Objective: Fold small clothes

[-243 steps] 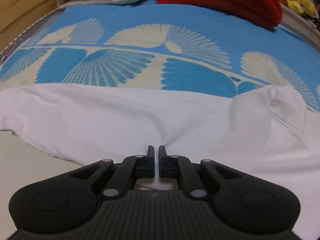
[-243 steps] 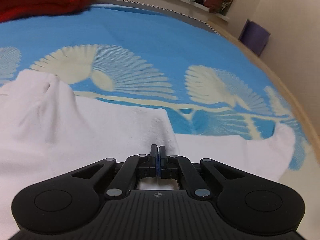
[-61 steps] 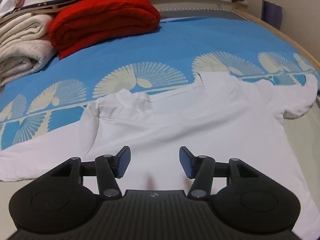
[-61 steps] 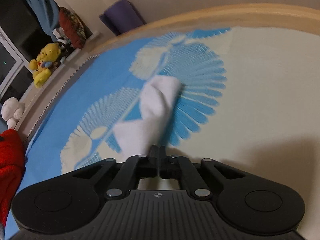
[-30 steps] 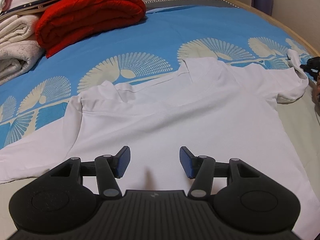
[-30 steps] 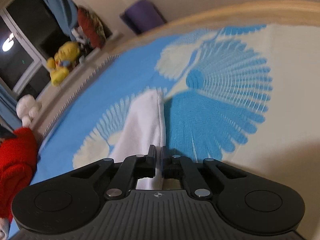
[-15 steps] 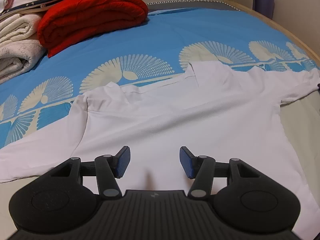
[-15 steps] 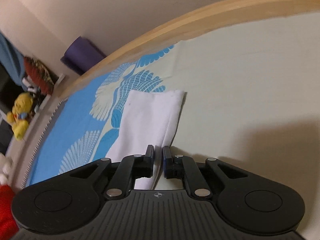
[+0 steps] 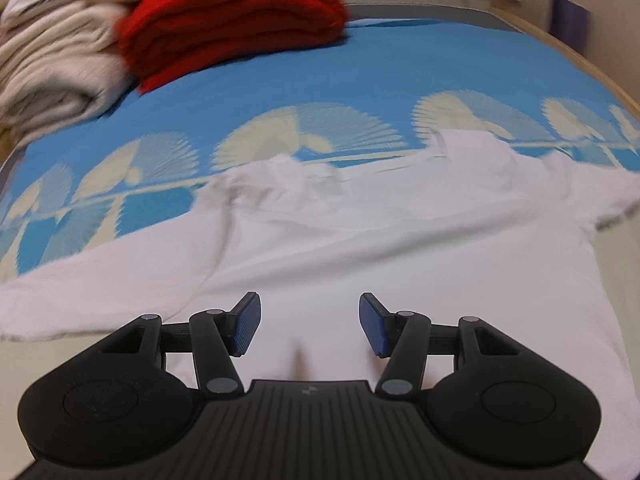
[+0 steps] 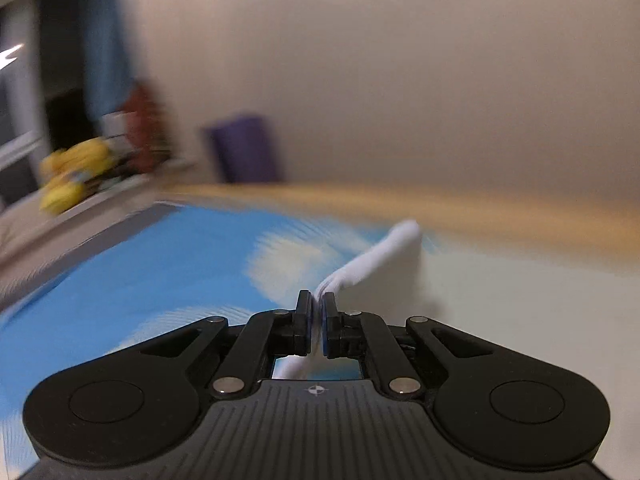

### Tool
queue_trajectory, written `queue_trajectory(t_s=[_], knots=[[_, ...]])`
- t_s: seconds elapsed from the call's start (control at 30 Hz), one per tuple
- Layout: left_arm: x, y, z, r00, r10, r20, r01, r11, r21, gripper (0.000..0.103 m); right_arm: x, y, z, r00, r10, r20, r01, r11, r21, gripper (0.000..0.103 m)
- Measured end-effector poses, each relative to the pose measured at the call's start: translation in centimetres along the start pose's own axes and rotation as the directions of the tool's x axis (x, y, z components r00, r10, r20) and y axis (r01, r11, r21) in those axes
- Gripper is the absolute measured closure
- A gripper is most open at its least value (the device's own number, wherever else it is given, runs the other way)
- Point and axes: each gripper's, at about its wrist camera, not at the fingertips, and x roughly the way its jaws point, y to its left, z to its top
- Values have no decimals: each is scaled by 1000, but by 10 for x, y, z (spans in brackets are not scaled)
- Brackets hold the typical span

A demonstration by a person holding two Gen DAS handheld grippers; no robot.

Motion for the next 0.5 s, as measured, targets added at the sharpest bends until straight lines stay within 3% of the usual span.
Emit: queue_trajectory(t_s=[0.03,0.1,0.13,0.2,0.3,0.4,0.47,0.5], knots=[[1,9,1,1000,11,-14,-12,999,-33,43,-16,27,5,997,74,25,-72,995,-72,99],[3,32,3,999,20,-47,-25,992,-121,43,-57,82,6,969,242,53,-228,953,-197,99],[3,44,3,998,20,-59,-29,986,-165,43,-79,109,4,943,330,53,-307,918,-251,99],[2,72,4,997,20,-77,-40,963,-268,43,-131,163,-8,860,510,15,-478,815,-327,99],[-3,113,3,996,31,-86,-63,916,-397,43,-215,232,-44,689,718,-94,-693,616,-374,99],[-9,148,1,995,34,-89,-73,868,-490,43,-290,284,-100,500,825,-262,-846,401,-352,98],[-11,170,0,996,12,-93,-61,837,-544,43,-324,314,-151,387,807,-447,-909,254,-329,98],[-13,179,-1,996,-1,-92,-52,823,-565,43,-333,329,-181,332,740,-586,-937,188,-294,97]])
